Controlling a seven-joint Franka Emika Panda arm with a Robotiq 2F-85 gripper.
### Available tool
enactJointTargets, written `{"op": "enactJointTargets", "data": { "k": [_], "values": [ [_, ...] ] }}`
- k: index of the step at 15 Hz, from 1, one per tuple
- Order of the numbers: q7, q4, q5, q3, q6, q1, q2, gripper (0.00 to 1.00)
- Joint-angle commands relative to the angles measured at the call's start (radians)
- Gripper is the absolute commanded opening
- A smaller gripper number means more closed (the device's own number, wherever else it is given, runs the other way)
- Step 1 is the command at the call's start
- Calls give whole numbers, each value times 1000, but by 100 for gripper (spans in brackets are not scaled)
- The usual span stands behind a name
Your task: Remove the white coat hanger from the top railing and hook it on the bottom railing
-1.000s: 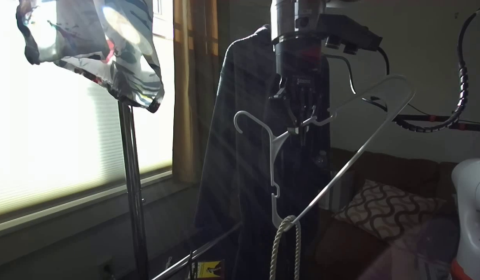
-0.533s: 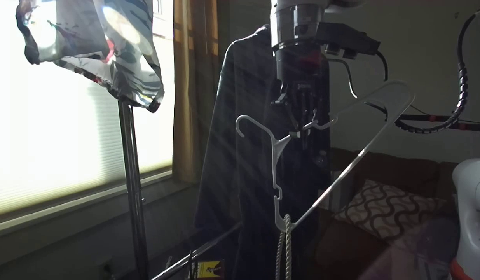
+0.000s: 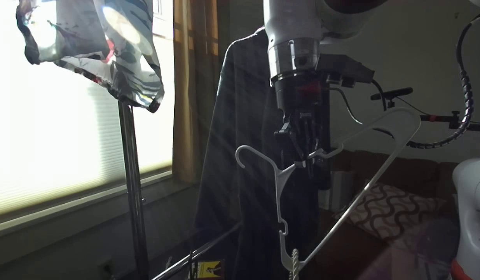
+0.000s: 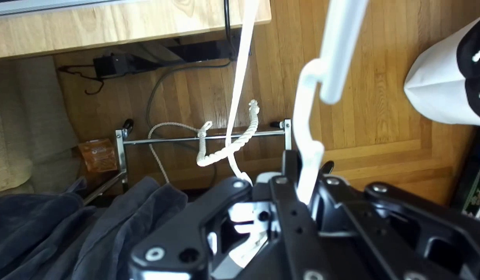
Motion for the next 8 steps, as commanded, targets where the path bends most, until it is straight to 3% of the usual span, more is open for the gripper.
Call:
{"op": "enactJointTargets", "data": {
  "k": [1,8],
  "values": [
    [-115,-160,85,-15,56,6,-53,1],
    [-254,-400,142,-25,146,6,-69,1]
  ]
}}
